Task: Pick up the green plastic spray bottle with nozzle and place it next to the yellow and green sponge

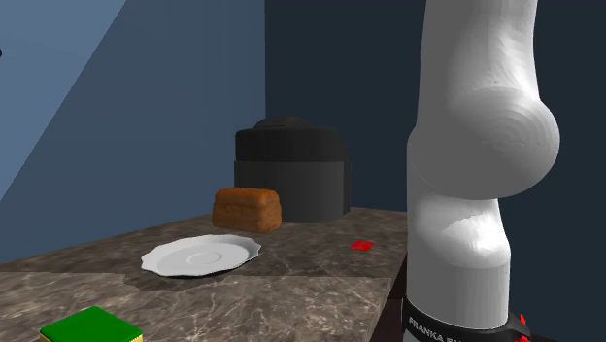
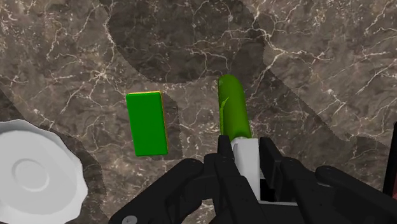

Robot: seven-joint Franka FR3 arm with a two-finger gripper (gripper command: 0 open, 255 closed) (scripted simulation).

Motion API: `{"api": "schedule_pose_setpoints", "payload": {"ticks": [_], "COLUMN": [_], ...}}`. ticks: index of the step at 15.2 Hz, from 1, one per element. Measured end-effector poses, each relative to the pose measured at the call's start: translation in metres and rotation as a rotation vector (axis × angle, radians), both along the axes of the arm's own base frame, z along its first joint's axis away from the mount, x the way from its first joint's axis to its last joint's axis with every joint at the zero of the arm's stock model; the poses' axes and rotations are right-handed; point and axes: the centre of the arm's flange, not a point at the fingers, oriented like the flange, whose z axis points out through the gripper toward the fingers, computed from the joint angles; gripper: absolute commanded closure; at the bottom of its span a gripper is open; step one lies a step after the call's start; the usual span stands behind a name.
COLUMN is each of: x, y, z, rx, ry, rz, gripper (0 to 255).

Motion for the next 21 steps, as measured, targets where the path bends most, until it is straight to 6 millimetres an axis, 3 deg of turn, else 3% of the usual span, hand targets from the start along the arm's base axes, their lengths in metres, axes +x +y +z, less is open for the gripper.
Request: {"api": "schedule_pose_setpoints", "payload": {"ticks": [12,18,19,21], "x": [0.001,0.0,0.0,0.0], "y": [-0.001,-0.001,-0.001,-0.001], "z": [-0.063,-0.067,-0.068,-0.067], "rx": [0.0,0.0,0.0,0.0], "ry": [0.0,0.0,0.0,0.0], "rz": [0.0,0.0,0.0,0.0], "gripper": [255,255,0,0]}}
